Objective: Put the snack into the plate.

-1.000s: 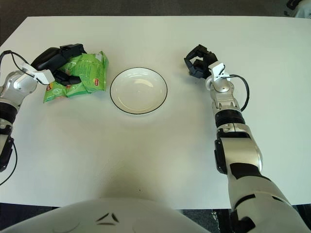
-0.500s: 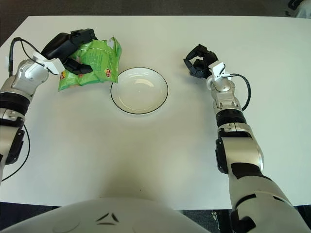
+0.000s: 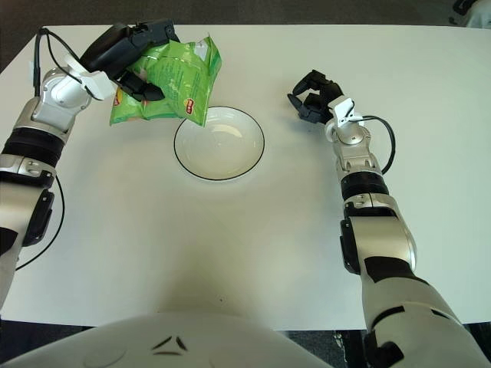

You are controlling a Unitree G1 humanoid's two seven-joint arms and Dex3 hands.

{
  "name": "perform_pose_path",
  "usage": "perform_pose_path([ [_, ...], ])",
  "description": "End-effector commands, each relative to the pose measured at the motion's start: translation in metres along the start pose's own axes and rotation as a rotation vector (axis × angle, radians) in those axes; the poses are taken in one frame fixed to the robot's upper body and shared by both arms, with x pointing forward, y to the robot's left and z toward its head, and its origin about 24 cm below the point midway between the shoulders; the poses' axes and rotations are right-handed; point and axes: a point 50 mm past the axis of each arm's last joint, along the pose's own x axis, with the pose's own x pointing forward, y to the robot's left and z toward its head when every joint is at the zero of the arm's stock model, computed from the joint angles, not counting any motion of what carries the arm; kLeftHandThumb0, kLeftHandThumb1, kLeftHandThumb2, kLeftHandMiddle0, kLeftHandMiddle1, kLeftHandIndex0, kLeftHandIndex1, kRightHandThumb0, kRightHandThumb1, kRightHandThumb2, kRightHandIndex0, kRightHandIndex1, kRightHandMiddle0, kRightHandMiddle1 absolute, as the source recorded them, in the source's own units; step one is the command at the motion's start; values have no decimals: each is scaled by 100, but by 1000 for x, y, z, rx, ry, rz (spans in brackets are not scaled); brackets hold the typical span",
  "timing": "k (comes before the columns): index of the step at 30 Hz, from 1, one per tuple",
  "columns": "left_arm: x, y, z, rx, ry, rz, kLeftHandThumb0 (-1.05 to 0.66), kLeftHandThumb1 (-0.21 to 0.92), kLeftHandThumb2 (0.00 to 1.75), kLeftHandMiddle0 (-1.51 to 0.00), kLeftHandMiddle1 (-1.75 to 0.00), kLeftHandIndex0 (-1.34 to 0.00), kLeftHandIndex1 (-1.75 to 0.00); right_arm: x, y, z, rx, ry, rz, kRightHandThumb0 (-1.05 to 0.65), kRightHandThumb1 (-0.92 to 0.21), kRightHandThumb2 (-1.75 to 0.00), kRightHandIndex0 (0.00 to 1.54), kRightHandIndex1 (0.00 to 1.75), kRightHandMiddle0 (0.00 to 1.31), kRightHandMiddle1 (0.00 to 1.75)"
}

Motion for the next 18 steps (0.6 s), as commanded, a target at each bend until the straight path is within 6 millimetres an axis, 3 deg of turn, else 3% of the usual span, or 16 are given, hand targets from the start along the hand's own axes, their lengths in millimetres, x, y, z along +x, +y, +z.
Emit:
perform_pose_path([
  [1, 12, 1, 5, 5, -34, -11, -42, 46, 113, -82, -175, -49, -175, -24, 21, -56, -24, 247, 89, -37, -83, -53, 67, 169, 37, 162],
  [18, 41, -22, 27, 13, -160, -144, -42, 45, 114, -84, -175, -50, -175, -24, 21, -56, -52, 257, 101, -36, -90, -39, 66, 168, 37, 159],
])
